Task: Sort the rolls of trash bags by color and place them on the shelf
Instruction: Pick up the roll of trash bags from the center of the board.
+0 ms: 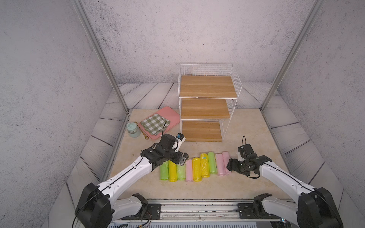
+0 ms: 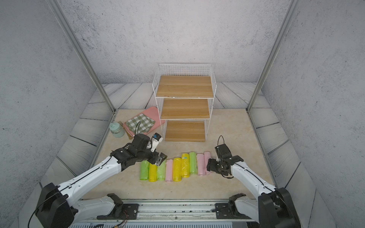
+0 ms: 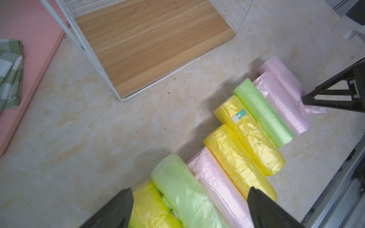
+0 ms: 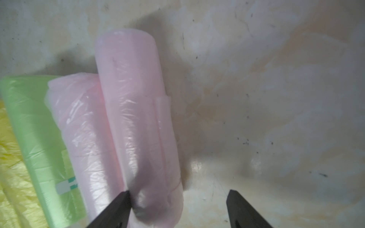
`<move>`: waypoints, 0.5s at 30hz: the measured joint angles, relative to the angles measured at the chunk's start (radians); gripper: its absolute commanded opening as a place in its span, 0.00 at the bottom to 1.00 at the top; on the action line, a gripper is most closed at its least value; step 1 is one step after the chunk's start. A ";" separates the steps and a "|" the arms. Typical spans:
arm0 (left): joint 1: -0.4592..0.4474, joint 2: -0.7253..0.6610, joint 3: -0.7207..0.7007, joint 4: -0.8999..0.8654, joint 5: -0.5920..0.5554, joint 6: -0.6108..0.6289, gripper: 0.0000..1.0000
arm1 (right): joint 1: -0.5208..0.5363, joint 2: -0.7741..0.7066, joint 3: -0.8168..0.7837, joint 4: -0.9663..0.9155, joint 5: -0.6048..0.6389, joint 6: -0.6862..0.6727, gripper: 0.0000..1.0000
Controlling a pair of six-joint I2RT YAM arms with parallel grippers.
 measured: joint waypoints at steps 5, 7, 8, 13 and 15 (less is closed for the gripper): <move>-0.009 0.020 0.000 0.000 -0.005 0.004 0.97 | 0.005 0.016 0.003 0.005 -0.003 0.003 0.78; -0.013 0.027 0.000 0.000 -0.008 0.007 0.97 | 0.006 0.033 0.010 0.007 -0.009 0.003 0.78; -0.016 0.031 0.000 0.000 -0.011 0.008 0.97 | 0.008 0.042 0.014 0.008 -0.012 0.003 0.78; -0.028 0.049 0.000 0.000 -0.022 0.016 0.97 | 0.015 0.073 0.020 0.013 -0.018 0.003 0.75; -0.030 0.053 0.001 0.000 -0.025 0.018 0.97 | 0.016 0.091 0.023 0.015 -0.019 0.002 0.75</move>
